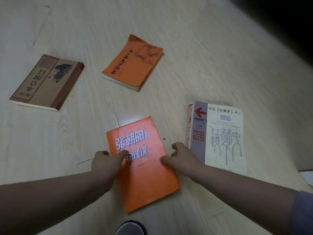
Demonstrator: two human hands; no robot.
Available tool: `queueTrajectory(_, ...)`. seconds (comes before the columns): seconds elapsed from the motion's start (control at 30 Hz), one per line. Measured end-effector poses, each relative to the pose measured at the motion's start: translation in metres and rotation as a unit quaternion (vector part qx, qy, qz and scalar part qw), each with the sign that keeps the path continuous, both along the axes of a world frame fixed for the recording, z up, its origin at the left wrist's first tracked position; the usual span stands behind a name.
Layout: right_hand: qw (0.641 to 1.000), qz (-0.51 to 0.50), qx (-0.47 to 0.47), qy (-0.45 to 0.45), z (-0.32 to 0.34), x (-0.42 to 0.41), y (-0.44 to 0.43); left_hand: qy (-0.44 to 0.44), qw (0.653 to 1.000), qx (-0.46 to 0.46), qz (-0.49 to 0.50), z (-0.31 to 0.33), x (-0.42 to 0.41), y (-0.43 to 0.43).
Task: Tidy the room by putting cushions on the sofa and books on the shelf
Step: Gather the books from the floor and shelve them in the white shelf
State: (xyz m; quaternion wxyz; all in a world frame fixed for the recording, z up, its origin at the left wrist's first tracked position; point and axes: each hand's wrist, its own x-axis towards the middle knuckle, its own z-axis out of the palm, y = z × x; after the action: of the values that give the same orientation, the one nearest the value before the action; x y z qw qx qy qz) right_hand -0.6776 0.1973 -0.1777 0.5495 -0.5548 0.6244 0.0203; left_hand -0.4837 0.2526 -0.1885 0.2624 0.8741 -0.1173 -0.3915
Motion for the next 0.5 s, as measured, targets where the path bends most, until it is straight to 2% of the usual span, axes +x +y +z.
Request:
queueTrajectory(0.13, 0.991, -0.070, 0.087, -0.079, 0.000, -0.002, -0.006, 0.081, 0.997, -0.003, -0.016, 0.008, -0.005, -0.004)
queueTrajectory(0.3, 0.986, -0.047, 0.094, -0.131, 0.006, -0.006, -0.007, 0.106, 0.993, -0.023, -0.049, 0.012, -0.015, -0.006)
queueTrajectory(0.5, 0.952, -0.131, 0.113, -0.252, 0.025, -0.053, -0.004, 0.186, 0.974, -0.073, -0.102, 0.023, -0.035, -0.012)
